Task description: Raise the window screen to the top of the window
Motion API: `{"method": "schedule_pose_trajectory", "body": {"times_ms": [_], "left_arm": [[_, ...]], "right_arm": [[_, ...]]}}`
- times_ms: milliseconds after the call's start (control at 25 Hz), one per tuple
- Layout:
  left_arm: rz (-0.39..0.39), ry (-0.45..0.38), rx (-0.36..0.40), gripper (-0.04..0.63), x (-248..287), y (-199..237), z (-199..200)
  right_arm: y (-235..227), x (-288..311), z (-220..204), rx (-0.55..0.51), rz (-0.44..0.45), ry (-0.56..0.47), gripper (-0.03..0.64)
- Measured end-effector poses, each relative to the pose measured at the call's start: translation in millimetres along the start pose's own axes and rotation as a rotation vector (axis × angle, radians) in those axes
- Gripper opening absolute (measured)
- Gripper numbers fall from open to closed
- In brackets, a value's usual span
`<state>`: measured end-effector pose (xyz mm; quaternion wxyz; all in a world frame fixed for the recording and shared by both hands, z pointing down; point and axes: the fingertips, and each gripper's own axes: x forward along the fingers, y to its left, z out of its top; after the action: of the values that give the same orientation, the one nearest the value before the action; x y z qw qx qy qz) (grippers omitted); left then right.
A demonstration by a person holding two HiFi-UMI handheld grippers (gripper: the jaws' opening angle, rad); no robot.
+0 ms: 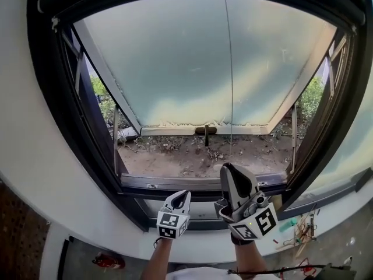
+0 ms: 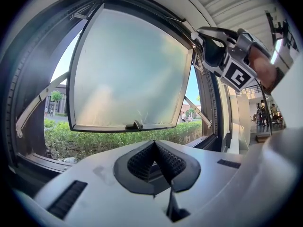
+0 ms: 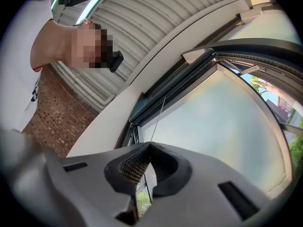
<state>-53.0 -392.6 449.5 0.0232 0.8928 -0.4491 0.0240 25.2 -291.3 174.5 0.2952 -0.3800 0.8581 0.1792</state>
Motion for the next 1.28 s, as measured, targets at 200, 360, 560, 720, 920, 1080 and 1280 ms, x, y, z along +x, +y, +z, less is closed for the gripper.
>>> {"method": "schedule_pose_trajectory", "body": {"times_ms": [200,360,560,720,920,1080,1280], "left_arm": [[-0.021,-0.013,0.005,0.000,-2,-11,4],[-0.018,-0.019,-0.010,0.000,-6,-12,4],[-0.005,-0.037,-0.023,0.001,-18,-11,6],[0.026,-0.057,-0.041,0.000,-21,-4,10],[0.025,-0.072,-0.041,0.001,-23,-12,13],[0.000,-0.070,-0.034,0.000,-22,-27,11],[-0.009,-0.083,-0.040,0.002,-26,-32,14]], "right_arm": [[-2,11,19,0.091,0.020,-0.056,0.002],[-3,-8,29,0.191,0.025,-0.164,0.002],[-4,-55,-47,0.197,0.039,0.027,0.002],[-43,-99,-148,0.039,-0.209,0.471,0.002],[-48,-125,-190,-0.040,-0.270,0.684,0.002],[-38,-135,-199,-0.028,-0.274,0.707,0.002],[-27,-137,-203,-0.011,-0.270,0.710,0.002]]}}
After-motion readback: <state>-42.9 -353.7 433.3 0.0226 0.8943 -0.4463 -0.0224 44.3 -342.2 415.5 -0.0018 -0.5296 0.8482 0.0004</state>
